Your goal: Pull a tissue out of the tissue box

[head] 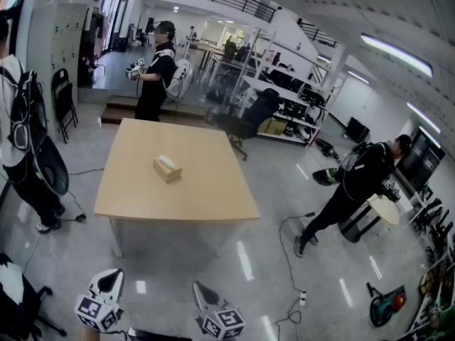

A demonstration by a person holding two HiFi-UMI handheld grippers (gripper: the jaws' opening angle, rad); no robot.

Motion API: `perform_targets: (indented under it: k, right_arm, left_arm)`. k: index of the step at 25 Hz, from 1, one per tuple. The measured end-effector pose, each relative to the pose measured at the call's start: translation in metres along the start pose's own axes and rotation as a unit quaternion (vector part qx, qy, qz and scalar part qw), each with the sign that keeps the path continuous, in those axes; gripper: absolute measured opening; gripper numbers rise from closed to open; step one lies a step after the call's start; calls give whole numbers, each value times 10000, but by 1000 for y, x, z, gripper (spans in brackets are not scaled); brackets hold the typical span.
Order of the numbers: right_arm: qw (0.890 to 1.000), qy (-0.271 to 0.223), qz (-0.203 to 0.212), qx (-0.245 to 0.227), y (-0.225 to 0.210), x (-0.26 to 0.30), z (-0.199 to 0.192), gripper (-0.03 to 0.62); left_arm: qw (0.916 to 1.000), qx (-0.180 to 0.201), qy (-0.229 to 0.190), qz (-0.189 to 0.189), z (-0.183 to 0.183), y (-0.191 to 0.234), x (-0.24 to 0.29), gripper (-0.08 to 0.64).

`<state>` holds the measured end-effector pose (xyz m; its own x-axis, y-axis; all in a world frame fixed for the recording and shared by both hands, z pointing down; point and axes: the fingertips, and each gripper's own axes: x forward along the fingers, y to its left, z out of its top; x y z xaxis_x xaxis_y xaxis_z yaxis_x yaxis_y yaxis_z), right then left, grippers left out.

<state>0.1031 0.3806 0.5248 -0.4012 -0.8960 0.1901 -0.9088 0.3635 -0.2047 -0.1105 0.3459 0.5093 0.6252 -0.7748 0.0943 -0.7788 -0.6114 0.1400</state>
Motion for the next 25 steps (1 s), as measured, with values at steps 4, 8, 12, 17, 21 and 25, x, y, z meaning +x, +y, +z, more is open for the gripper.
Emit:
perform_targets:
  k: [4,8,12,17,21,25]
  right_arm:
    - [9998,-111,19,180,-2,4,2,12]
    - [9998,-134,-20,130,3,8,8,12]
    - [9998,-134,-87,78,7,13,9,12]
    - [9997,-184,-137,46,24,18,3,12]
    - [9996,-204,-191,25,40,21,2,12]
    - [9993,-234,-291,24,47,21,-1,12]
  left_arm:
    - [10000,6,-4,-27,-1,4,2,8]
    - [10000,9,-13,-81,4,11,4,8]
    - [9999,-5,-50,-145,8,17,4,8]
    - [9997,10,-89,-219,10,33,-5,8]
    - [9994,48,-156,-312,12,44,-12,8]
    - [9991,4,-94,-412,11,47,-20,8]
